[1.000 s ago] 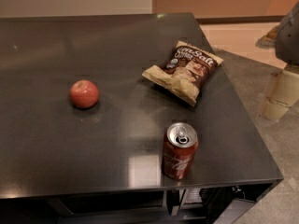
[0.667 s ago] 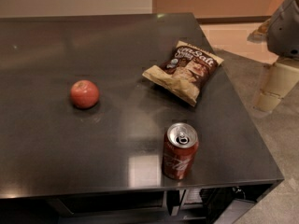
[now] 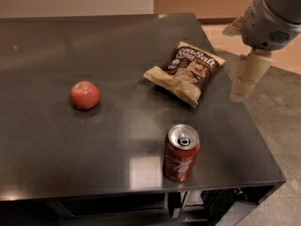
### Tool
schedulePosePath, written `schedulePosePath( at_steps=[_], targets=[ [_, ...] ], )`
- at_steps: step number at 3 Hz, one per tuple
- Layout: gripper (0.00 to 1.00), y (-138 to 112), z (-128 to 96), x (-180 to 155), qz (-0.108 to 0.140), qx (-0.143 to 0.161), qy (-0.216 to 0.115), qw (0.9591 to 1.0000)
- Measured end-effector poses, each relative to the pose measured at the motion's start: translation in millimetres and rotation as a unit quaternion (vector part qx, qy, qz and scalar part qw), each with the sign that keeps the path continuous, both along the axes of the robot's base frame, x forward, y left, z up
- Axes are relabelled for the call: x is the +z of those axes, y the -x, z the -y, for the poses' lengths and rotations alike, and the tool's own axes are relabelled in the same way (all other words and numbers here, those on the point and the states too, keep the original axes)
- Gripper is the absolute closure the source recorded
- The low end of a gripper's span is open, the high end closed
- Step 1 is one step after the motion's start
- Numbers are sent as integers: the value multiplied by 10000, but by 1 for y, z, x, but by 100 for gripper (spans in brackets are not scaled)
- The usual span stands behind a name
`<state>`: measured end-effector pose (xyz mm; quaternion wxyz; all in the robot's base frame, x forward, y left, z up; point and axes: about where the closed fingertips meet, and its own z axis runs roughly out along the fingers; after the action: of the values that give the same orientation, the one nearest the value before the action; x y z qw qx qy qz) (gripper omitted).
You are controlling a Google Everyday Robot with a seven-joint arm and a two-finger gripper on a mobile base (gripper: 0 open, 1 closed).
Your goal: Move brown chip bag near coke can
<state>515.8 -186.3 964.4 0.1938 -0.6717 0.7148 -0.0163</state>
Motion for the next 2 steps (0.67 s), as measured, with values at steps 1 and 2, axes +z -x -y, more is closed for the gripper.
schedulePosePath(
  at_steps=[1, 2],
  targets=[
    [0, -33, -18, -19, -104, 568, -236, 9981],
    [0, -64, -33, -42, -205, 1084, -289, 9935]
  ],
)
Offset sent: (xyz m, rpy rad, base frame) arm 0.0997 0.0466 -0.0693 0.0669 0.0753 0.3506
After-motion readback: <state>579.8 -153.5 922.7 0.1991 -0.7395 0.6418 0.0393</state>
